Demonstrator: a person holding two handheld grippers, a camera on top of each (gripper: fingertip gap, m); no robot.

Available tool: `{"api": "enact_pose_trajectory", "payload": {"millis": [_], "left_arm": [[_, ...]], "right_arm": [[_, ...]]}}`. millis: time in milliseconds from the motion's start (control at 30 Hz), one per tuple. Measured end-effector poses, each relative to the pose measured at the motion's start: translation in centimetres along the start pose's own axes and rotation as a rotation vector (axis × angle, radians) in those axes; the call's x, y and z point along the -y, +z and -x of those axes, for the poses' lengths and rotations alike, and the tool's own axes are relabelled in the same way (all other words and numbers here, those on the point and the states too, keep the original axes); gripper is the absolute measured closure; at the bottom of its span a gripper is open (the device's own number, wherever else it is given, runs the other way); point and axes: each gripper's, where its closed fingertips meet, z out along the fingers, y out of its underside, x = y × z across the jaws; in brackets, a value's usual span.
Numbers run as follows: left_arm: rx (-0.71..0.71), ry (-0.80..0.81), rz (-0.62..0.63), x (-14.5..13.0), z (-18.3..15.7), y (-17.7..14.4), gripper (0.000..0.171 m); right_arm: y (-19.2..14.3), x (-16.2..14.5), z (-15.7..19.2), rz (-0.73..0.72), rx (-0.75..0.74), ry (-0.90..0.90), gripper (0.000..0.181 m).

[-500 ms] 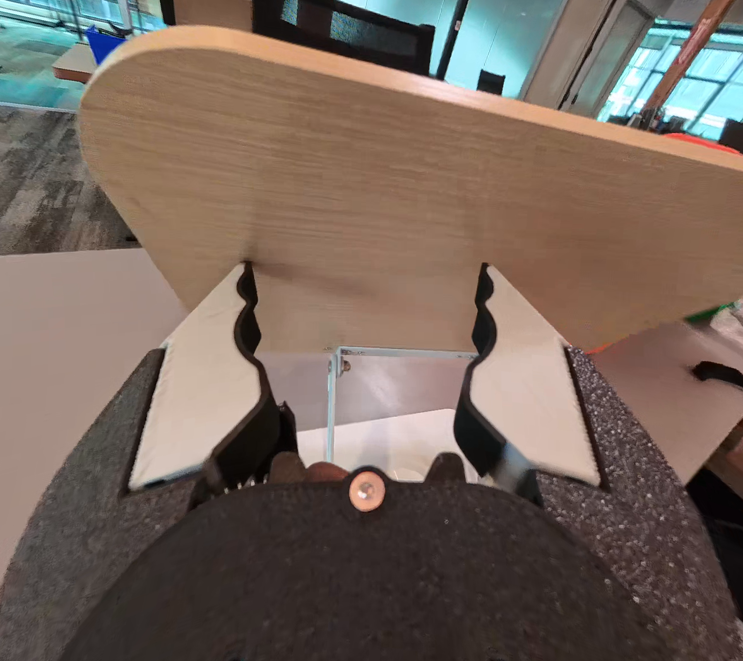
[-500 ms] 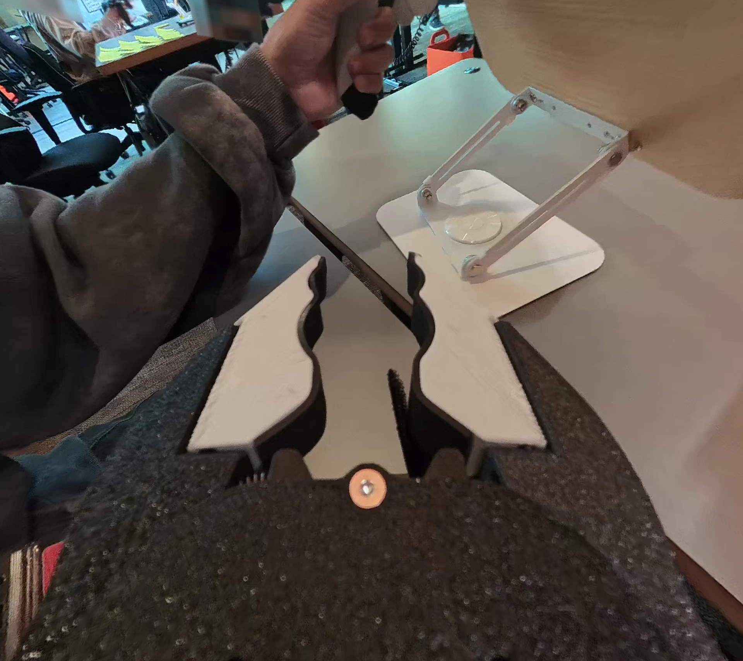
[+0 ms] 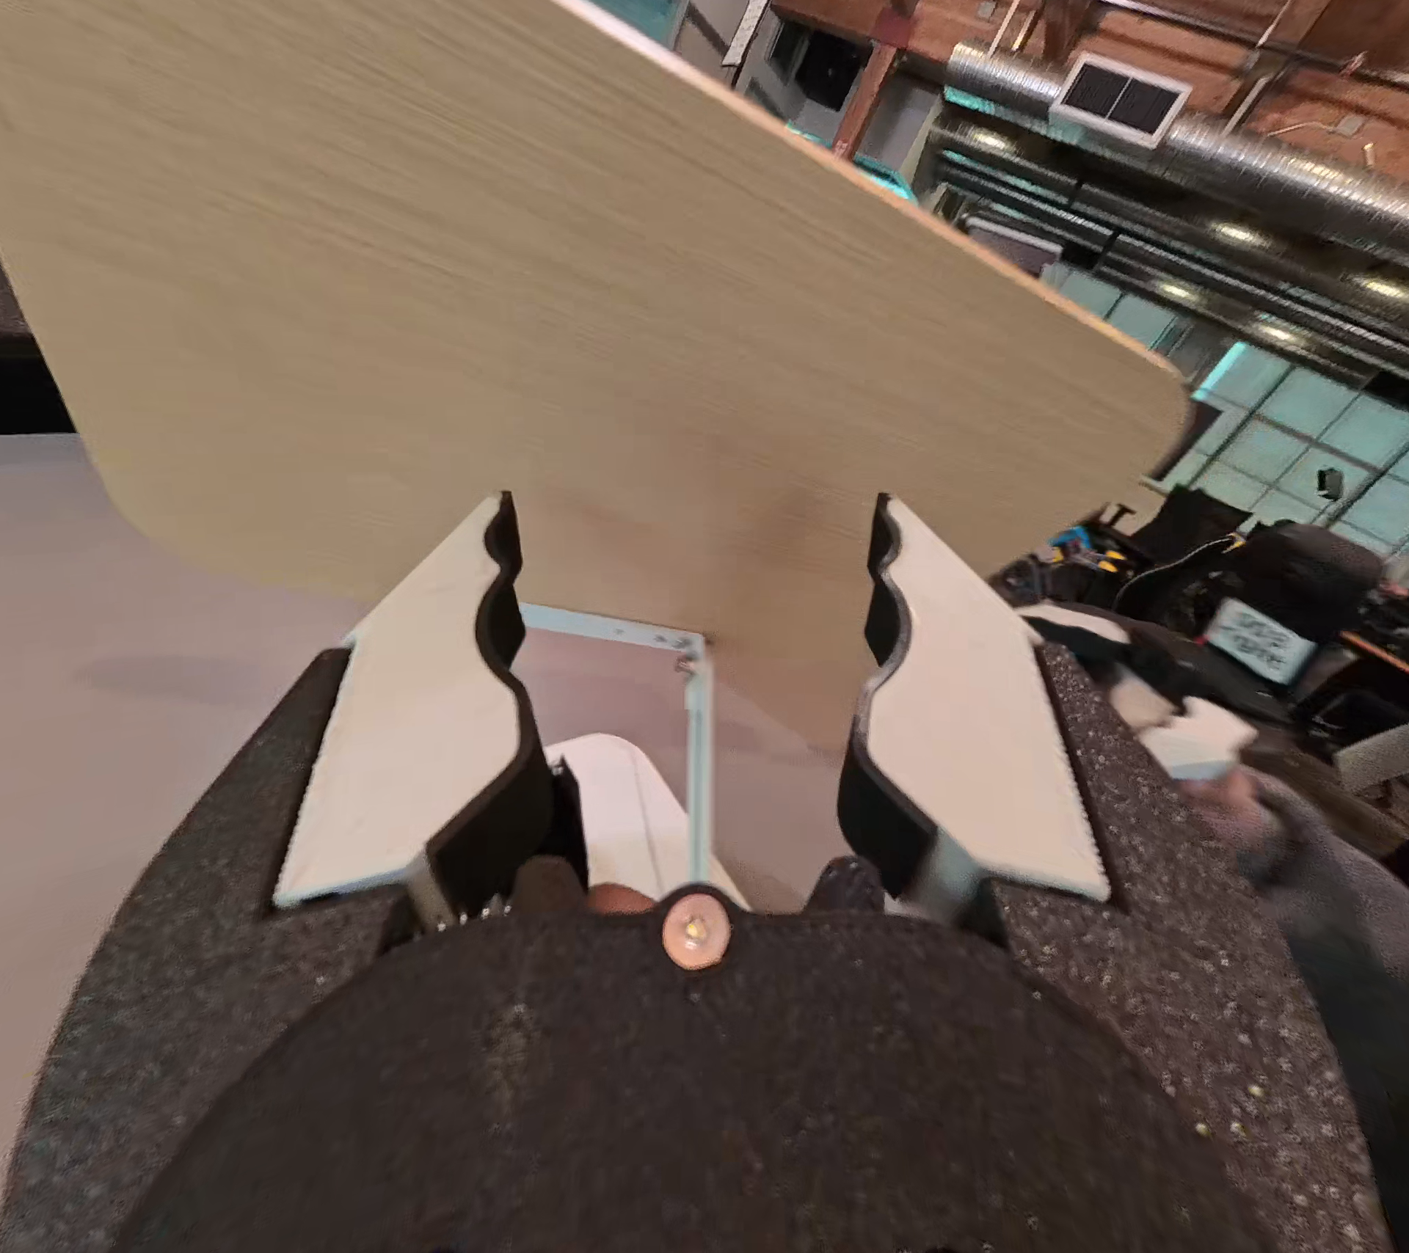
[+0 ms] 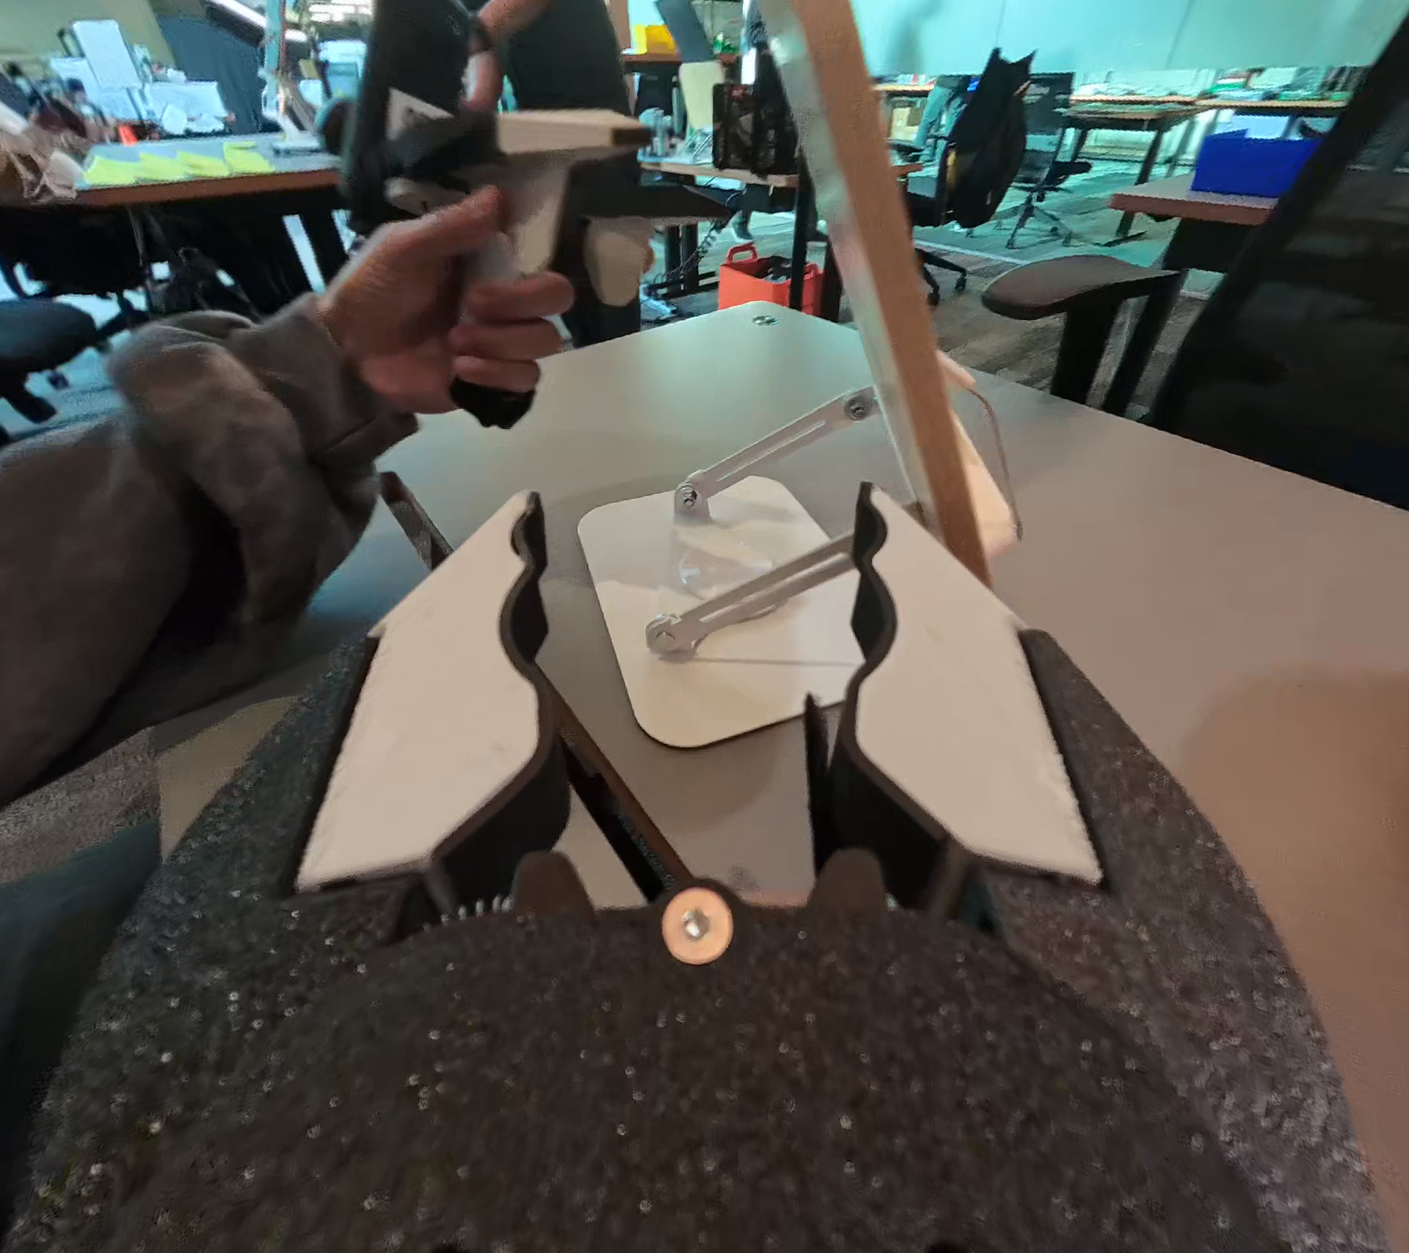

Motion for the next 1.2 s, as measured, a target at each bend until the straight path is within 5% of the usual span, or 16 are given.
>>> {"api": "enact_pose_trajectory", "payload": {"millis": [100, 200, 300, 433, 567, 633, 900, 1100, 1200], "left_arm": [[-0.001, 0.021, -0.013, -0.7, -3.0, -3.0, 0.081], [0.035, 0.11, 0.066, -2.7, -5.4, -6.5, 0.081], [0.084, 0.19, 0.128, -5.0, -7.2, -10.6, 0.081], [0.183, 0.219, 0.245, -9.5, -7.8, -16.0, 0.081], [0.288, 0.231, 0.288, -13.1, -8.0, -20.0, 0.081], [0.284, 0.201, 0.257, -14.2, -8.9, -21.4, 0.082], [0.292, 0.085, 0.247, -17.0, -9.6, -25.0, 0.086], [0.293, 0.078, 0.169, -14.0, -10.2, -25.8, 0.087], [0.314, 0.091, 0.128, -12.1, -9.7, -25.8, 0.088]], "right_arm": [[2.5, -0.2, -1.0, 0.015, -0.076, -0.046, 0.099], [2.2, 1.2, -2.0, -0.033, -0.153, -0.099, 0.127], [0.2, 2.8, -1.3, -0.073, -0.113, -0.051, 0.123], [-0.4, 3.7, -4.7, -0.067, -0.236, 0.003, 0.121], [2.0, 1.0, -6.4, 0.088, -0.266, 0.026, 0.16], [1.5, 1.3, -6.0, 0.016, -0.277, 0.076, 0.164], [1.7, 1.2, 5.2, -0.005, -0.332, -0.092, 0.165], [9.6, 1.5, 14.6, -0.047, -0.202, -0.137, 0.174], [13.4, 1.5, 18.3, 0.001, -0.065, -0.104, 0.161]]}}
